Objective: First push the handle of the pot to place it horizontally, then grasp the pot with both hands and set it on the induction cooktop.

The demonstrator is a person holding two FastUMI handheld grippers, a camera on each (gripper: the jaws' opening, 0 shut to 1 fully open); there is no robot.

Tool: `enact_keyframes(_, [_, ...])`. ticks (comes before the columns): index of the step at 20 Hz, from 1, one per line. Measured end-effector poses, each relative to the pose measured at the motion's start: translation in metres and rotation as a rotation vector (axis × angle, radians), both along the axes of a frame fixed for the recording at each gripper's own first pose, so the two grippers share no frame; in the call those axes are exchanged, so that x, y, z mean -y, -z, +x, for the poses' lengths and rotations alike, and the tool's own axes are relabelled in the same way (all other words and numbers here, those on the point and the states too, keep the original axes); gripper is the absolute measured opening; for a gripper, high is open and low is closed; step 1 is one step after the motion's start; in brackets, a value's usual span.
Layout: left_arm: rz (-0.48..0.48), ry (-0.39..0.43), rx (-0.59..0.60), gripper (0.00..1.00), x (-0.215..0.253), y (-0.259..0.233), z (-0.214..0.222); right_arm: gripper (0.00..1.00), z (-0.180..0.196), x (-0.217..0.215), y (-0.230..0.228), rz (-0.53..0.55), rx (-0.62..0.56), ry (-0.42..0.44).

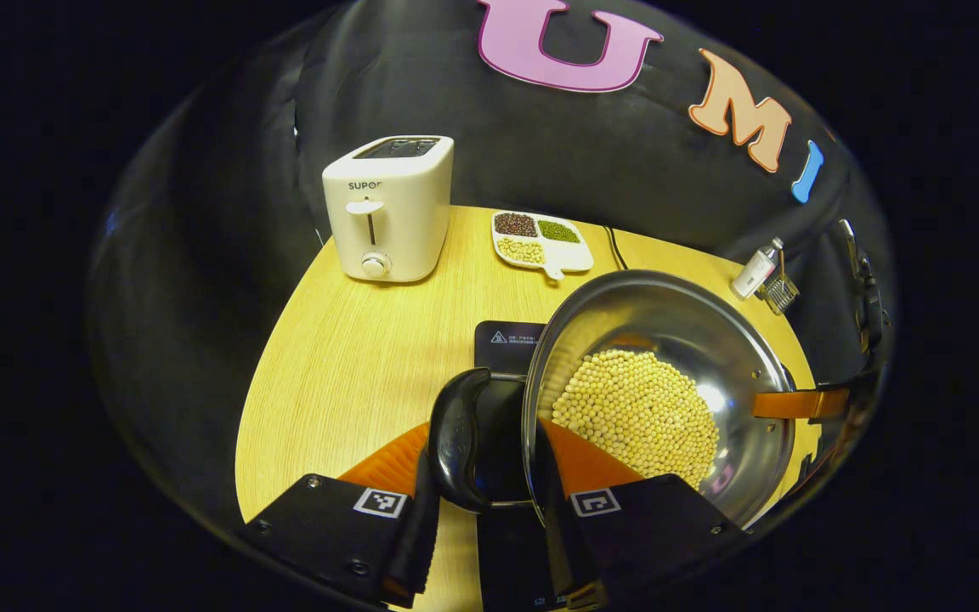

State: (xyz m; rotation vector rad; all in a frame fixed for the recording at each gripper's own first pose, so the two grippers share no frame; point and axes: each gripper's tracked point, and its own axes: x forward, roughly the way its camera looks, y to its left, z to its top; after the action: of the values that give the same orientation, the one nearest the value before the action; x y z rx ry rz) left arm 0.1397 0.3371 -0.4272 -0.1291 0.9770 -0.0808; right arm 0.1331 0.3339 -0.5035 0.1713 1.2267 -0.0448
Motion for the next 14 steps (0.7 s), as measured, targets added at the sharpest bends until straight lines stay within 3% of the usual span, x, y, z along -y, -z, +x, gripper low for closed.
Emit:
enact_keyframes(3, [0.032,0.011,-0.083,0.61,0.002,0.012,-0.011,0.48,0.001,0.001,0.002,0.014,-0.019,0.007])
enact_keyframes(5, [0.0,0.004,-0.157,0.72,0.013,0.018,-0.028,0.55,-0.003,0.002,0.0,0.021,-0.039,0.015])
enact_keyframes(8, [0.01,-0.052,-0.087,0.7,0.004,0.007,-0.026,0.64,-0.002,0.0,-0.011,0.03,-0.008,0.0])
enact_keyframes(9, [0.025,-0.055,-0.089,0.75,0.0,0.004,-0.03,0.77,-0.005,0.001,-0.014,0.028,0.002,-0.006])
enact_keyframes(12, [0.049,-0.074,-0.076,0.93,-0.006,-0.007,-0.038,0.83,-0.013,0.004,-0.022,0.04,0.006,-0.017])
enact_keyframes(14, [0.063,-0.093,-0.063,0.94,-0.007,-0.012,-0.044,0.94,-0.016,0.007,-0.028,0.05,0.017,-0.013])
